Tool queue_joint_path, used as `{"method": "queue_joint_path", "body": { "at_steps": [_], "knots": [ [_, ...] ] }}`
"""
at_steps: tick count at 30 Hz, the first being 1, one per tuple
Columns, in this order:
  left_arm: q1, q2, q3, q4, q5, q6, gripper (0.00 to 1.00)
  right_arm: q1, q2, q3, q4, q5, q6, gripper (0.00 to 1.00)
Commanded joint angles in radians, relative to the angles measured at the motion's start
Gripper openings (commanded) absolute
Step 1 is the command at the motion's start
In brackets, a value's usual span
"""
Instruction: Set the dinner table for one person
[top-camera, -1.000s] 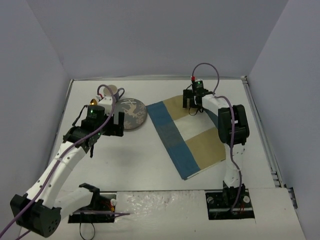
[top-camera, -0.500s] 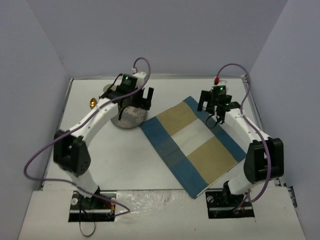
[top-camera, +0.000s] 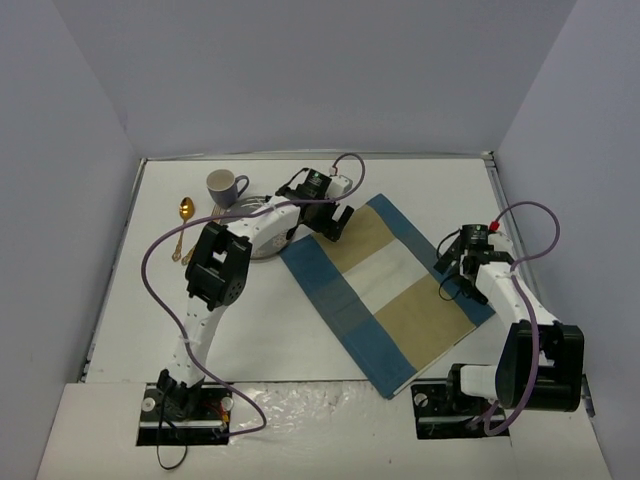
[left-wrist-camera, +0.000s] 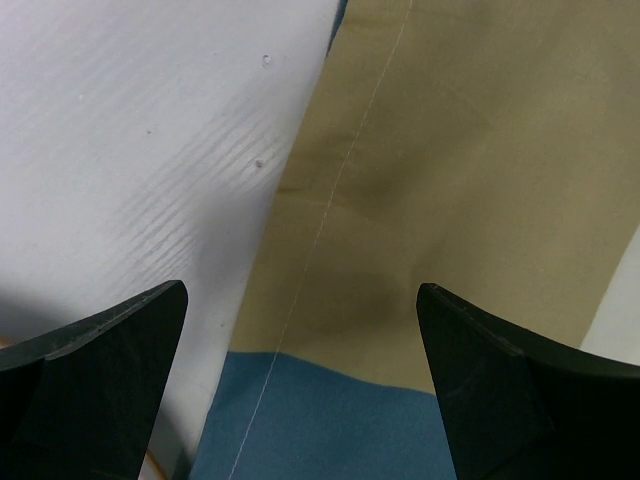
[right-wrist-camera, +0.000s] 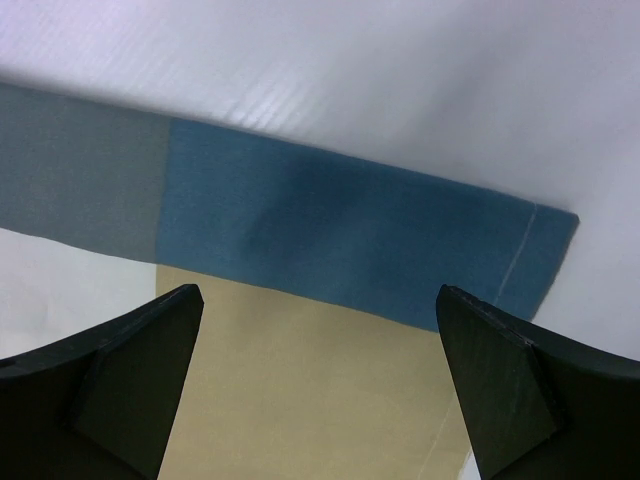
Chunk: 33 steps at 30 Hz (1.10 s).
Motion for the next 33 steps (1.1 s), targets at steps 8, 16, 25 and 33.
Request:
{"method": "queue_joint_path", "body": {
  "at_steps": [8, 16, 25, 33],
  "knots": [
    [-0.011, 0.057, 0.084, 0.078, -0.021, 0.012, 0.97, -0.084, 0.006, -0.083, -0.005, 0.107, 0.151, 1.0],
    [-0.011, 0.077, 0.046, 0.105, -0.024, -0.048, 0.83, -0.106, 0.083, -0.144, 0.073, 0.036, 0.194, 1.0],
    [-0.016, 0.061, -0.05, 0.177, 0.004, -0.123, 0.24, -0.111, 0.165, -0.138, 0.161, 0.004, 0.188, 0.68],
    [-0.017, 0.048, -0.085, 0.213, -0.025, -0.24, 0.0, -0.107, 0.318, 0.019, 0.198, 0.012, 0.129, 0.0]
  ]
}}
